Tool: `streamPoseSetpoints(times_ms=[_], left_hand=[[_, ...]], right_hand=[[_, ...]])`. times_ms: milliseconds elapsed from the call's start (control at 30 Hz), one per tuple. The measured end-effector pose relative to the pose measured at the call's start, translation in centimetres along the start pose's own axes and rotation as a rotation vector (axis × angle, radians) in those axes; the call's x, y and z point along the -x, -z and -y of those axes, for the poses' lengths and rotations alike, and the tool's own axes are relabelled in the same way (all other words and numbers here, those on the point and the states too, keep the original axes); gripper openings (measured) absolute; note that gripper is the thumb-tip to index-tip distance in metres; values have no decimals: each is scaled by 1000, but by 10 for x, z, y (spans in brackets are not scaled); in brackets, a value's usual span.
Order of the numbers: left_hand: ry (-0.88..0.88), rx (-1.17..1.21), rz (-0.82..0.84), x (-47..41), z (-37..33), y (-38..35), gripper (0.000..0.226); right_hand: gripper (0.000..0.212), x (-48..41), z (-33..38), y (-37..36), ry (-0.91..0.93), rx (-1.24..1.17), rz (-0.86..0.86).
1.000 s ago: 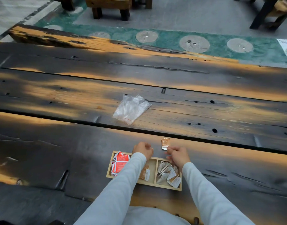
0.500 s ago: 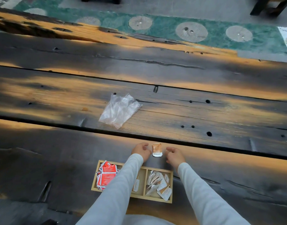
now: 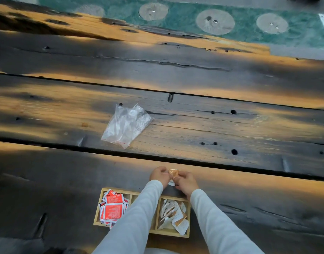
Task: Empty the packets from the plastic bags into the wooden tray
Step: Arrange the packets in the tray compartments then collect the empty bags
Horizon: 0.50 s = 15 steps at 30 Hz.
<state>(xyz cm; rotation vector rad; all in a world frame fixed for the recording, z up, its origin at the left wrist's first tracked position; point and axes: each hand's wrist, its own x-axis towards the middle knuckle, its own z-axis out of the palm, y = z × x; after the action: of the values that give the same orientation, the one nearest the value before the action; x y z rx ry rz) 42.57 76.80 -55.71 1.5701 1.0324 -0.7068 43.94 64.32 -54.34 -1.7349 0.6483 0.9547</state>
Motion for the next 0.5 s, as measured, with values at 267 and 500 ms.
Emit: streamPoseSetpoints(times_ms=[267,500], left_hand=[[42,129,18,28,-9,1,18],[-50,112,-94,43,-9,6,21]], right_hand=[[18,8,-3,-3,9,38,8],[21,21,-6,6,110,72,10]])
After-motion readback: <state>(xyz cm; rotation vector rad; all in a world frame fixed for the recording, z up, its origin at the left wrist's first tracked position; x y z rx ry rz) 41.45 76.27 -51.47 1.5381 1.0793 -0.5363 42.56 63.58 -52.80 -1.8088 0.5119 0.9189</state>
